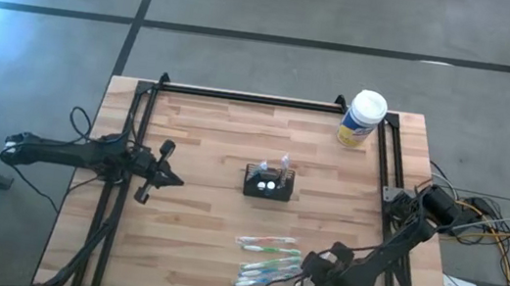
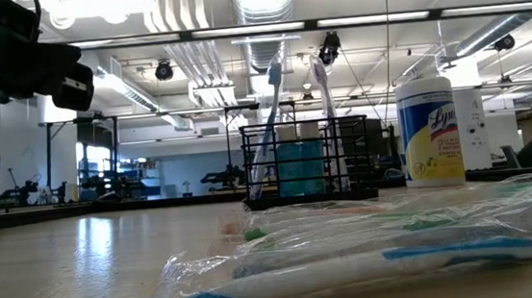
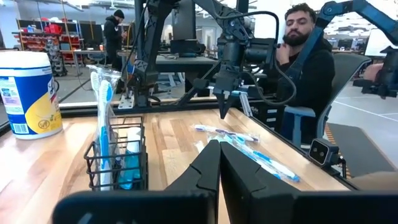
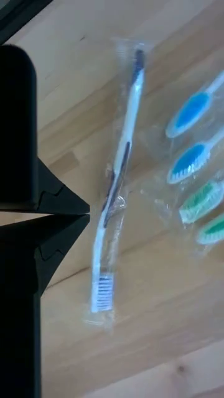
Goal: Pick & Place toothbrushing station
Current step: Put the purple toothbrush into the wire organizer
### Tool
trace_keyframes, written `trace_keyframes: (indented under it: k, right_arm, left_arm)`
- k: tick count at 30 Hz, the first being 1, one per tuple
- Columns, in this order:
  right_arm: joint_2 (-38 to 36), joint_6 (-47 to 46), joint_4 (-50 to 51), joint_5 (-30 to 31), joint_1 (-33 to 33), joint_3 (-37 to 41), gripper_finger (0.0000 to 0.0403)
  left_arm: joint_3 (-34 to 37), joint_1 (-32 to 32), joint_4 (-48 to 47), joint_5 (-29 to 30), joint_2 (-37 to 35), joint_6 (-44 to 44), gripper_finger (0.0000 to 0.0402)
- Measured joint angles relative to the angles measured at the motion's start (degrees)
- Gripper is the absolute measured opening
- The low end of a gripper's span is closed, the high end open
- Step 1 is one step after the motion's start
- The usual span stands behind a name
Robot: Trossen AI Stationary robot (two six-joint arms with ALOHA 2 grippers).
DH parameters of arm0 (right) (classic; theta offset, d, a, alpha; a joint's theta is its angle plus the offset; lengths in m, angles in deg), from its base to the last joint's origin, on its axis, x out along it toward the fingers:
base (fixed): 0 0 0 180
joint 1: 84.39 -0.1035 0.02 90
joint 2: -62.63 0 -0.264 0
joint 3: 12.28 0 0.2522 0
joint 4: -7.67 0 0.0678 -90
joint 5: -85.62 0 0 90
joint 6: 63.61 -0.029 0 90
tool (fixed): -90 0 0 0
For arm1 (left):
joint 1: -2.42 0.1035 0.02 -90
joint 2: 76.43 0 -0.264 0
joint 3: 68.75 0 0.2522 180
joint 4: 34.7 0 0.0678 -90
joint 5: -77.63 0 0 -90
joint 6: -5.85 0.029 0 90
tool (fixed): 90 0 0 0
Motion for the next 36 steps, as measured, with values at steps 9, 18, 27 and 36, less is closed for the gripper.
trace_keyframes:
  k: [9,18,27,36]
  right_arm:
    - [0.00,6.28,4.05,-0.11,1.18,0.08,0.0009]
    - [-0.37,-18.07,5.20,-8.01,-0.56,1.78,0.0009]
    - [-0.61,-30.37,-0.58,-5.21,-0.86,1.91,0.0057]
    - [-0.61,-45.94,-5.04,-6.13,0.50,1.91,0.0173]
  left_arm:
    - [0.02,0.00,0.00,0.40,0.00,-0.07,0.0006]
    - [0.02,0.00,0.07,1.11,0.00,-1.16,0.0012]
    - [0.04,0.00,-0.27,1.29,0.02,-2.39,0.0010]
    - [0.04,0.00,-2.51,1.08,0.02,-2.36,0.0012]
